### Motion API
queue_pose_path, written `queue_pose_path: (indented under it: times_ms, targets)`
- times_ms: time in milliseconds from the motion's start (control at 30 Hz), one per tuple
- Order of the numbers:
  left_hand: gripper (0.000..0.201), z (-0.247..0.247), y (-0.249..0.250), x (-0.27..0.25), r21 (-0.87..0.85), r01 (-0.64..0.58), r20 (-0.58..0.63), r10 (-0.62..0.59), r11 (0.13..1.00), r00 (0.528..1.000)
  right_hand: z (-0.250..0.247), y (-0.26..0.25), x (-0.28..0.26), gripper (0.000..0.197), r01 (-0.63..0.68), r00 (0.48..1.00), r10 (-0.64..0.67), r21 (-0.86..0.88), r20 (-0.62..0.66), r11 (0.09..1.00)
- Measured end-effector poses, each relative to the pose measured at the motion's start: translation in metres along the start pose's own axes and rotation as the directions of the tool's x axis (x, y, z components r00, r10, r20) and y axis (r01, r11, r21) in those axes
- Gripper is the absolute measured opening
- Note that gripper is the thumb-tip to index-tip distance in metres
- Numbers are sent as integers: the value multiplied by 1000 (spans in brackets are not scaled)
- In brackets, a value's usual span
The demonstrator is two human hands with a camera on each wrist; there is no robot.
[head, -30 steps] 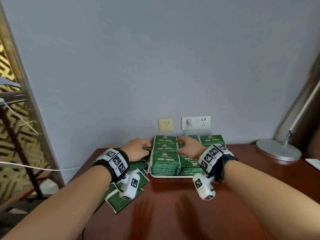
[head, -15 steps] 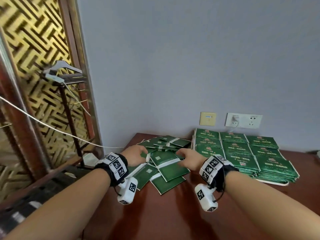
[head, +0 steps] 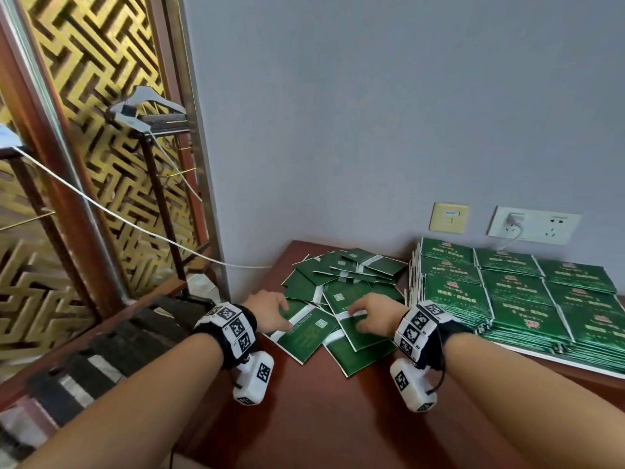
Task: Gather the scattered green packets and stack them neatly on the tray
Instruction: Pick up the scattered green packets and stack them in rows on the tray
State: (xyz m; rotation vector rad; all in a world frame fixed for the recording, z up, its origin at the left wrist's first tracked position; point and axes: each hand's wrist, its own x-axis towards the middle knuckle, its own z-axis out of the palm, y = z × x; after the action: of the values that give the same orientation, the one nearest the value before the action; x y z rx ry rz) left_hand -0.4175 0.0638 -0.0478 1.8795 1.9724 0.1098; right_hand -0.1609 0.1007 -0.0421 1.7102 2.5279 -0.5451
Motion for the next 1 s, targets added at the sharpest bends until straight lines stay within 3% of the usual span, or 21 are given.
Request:
queue_pose_path:
  times_ms: [167, 267, 600, 767, 867, 1000]
  targets:
    - [35, 5, -1, 12, 43, -5, -9, 5, 999, 1000, -4, 0, 9, 29, 39, 997, -42, -50, -64, 998]
    - [24, 7, -3, 14, 65, 10, -47, -6, 998, 999, -8, 1, 17, 39, 13, 994, -20, -58, -107, 998]
    - [35, 0, -17, 14, 53, -11, -21, 13, 999, 1000, -6, 2, 36, 68, -56, 996, 48, -109, -72, 993]
    - [27, -5, -20, 18, 70, -9, -25, 11, 997, 1000, -8, 2, 35, 80, -92, 992, 87, -50, -93, 994]
    - [44, -1, -21, 19, 83, 23, -40, -20, 996, 999, -12, 0, 30, 80, -103, 991, 97, -60, -96, 993]
    - [76, -2, -19, 16, 59, 53, -59, -49, 997, 997, -17, -2, 22, 62, -88, 990, 76, -92, -119, 992]
